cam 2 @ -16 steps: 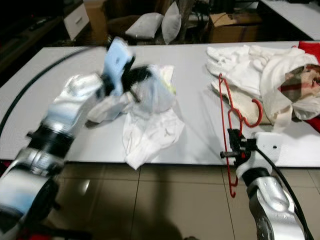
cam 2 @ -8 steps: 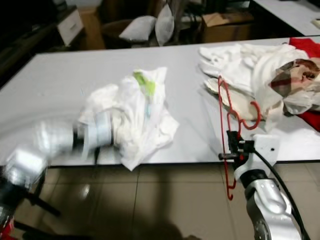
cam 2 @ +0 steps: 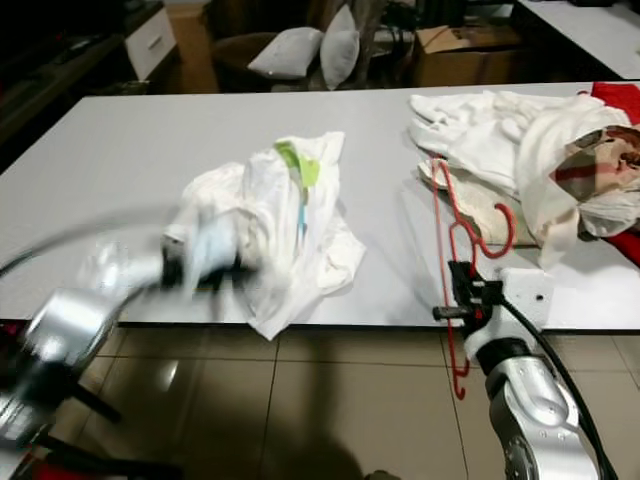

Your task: Hang hanger

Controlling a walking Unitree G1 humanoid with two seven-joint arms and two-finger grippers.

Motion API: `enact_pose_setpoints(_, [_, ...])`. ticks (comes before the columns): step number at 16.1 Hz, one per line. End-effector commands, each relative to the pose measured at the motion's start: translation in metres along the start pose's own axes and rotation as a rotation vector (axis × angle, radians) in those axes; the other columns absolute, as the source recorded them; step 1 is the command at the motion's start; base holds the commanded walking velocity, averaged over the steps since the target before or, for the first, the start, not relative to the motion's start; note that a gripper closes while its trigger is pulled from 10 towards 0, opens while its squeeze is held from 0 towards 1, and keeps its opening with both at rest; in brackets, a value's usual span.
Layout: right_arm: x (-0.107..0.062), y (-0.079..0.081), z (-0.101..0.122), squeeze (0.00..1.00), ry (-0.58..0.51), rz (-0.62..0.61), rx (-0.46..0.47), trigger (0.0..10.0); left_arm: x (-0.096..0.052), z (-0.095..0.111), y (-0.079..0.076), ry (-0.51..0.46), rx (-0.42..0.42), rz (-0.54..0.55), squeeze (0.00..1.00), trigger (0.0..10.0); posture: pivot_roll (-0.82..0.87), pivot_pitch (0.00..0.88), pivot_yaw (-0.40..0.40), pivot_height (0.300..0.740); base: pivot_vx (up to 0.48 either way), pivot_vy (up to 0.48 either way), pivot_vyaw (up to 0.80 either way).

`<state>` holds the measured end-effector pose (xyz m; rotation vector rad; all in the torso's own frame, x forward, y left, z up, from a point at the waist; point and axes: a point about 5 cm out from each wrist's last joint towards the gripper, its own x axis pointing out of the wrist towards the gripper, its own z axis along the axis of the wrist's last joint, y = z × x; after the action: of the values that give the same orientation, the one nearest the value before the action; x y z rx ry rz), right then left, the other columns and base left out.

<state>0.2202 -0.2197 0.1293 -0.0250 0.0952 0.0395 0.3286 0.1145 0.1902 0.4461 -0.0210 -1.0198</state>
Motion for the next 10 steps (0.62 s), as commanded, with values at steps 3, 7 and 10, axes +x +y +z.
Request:
enact_pose_setpoints(3, [0.003,-0.006,0.003,0.0,-0.021,-0.037,0.001,10.0,-0.044,0.127,0.089,-0.799,-0.224,0.495,0.0,0.0,-0.02,0.0,0.095,0.74,0.0,0.0,0.0])
enact_pose_setpoints(7, [0.002,-0.002,-0.001,0.0,-0.006,-0.032,0.007,10.0,0.004,0.048,0.018,-0.215,-0.019,0.124,0.0,0.0,-0.02,0.0,0.099,0.74,0.0,0.0,0.0])
enact_pose_setpoints(10, [0.002,-0.002,-0.001,0.0,-0.005,-0.034,0.01,10.0,0.026,0.029,-0.018,-0.121,-0.148,0.019,0.0,0.0,-0.02,0.0,0.098,0.74,0.0,0.0,0.0])
